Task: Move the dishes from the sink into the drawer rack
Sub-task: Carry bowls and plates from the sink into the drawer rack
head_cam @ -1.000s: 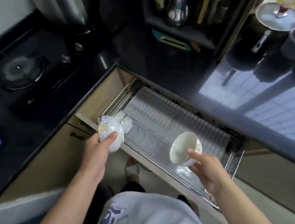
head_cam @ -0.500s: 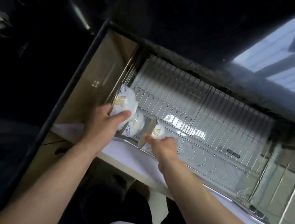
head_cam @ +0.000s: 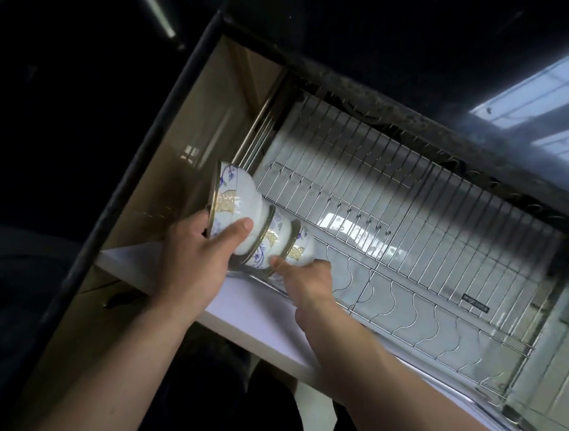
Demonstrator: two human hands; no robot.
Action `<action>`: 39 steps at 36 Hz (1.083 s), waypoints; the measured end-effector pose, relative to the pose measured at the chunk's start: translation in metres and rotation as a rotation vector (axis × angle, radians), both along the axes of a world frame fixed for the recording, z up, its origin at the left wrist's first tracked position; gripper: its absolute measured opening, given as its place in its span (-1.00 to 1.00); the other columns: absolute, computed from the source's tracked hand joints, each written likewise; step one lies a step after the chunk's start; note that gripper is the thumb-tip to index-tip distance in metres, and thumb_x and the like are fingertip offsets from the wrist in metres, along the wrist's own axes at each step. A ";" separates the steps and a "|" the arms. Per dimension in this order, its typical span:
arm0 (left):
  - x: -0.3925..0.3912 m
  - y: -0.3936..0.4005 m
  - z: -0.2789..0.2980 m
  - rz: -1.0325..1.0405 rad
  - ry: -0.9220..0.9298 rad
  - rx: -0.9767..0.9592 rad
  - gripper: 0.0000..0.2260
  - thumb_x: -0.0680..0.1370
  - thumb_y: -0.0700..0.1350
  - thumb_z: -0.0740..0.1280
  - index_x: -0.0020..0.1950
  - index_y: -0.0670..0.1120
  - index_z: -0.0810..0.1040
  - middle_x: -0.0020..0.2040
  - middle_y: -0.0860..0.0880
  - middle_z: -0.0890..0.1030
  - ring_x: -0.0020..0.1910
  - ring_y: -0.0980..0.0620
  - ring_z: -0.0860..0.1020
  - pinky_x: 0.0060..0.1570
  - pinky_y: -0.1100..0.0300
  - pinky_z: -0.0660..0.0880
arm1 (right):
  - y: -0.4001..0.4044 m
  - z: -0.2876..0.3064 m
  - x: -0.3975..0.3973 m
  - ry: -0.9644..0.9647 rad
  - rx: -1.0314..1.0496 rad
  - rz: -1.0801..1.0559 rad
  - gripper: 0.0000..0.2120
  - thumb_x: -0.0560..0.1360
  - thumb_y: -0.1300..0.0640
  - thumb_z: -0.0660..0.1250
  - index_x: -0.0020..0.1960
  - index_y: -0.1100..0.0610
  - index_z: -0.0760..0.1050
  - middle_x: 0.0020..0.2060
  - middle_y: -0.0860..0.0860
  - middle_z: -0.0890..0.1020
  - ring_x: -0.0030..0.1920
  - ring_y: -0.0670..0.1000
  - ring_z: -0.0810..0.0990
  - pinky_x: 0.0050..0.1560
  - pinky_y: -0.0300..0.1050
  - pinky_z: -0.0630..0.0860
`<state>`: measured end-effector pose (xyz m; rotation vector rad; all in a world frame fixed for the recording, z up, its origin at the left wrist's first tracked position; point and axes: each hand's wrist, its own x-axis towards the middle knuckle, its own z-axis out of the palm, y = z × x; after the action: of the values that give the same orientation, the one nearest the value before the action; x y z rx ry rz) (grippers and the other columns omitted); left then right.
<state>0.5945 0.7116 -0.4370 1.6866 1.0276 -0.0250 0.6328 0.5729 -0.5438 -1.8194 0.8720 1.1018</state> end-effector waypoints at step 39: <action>0.004 -0.072 0.001 -1.051 -0.090 0.390 -0.72 0.53 0.05 0.44 0.22 0.03 0.64 0.13 0.09 0.65 0.13 0.03 0.52 0.19 0.13 0.43 | -0.116 0.105 0.026 -0.069 0.240 -0.029 -0.59 0.48 -0.06 0.50 0.25 0.07 0.54 0.04 0.12 0.73 0.00 0.10 0.74 0.11 0.05 0.67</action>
<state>0.5983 0.6397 -0.4361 2.3899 -0.0248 -0.4478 0.6587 0.4568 -0.4389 -1.6315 0.6916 1.0702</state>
